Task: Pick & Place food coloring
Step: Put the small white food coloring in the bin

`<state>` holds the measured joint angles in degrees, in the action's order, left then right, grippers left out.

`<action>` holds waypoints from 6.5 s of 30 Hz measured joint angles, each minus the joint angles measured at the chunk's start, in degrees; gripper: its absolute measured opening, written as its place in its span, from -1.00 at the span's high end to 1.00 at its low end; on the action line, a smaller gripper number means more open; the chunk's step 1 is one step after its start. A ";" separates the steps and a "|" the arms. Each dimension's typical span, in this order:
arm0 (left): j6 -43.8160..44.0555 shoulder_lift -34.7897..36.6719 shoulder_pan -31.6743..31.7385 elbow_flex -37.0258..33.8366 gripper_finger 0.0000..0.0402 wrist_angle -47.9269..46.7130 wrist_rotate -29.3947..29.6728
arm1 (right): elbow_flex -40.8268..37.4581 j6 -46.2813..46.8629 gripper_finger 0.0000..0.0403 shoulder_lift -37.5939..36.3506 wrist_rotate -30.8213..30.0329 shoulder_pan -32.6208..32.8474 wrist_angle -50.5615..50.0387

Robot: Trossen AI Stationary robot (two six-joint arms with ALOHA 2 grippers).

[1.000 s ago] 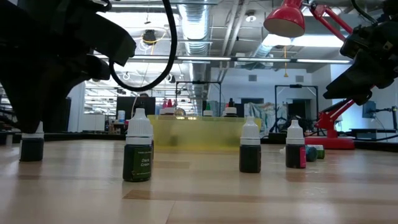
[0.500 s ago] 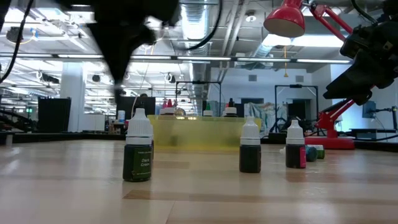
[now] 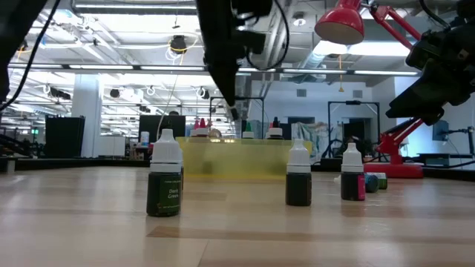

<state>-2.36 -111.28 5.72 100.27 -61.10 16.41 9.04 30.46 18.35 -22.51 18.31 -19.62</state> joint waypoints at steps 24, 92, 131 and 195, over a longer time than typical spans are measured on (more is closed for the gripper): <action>-13.48 -8.85 11.23 -1.16 0.77 2.58 -8.65 | 0.02 0.00 0.39 0.00 0.01 0.00 -0.02; 7.51 -12.03 -8.67 16.37 0.16 -23.57 -1.23 | 0.02 -0.02 0.39 0.00 0.01 0.00 -0.04; 35.84 -14.60 -29.11 10.48 -0.09 -17.50 -1.87 | 0.00 0.00 0.39 0.00 0.00 0.00 0.09; 2.08 -14.57 -11.03 18.41 0.68 -16.48 1.27 | 0.00 0.00 0.39 0.00 -0.01 0.00 -0.02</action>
<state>-0.28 -125.84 -5.30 118.68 -77.57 17.68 9.04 30.46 18.35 -22.52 18.31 -19.64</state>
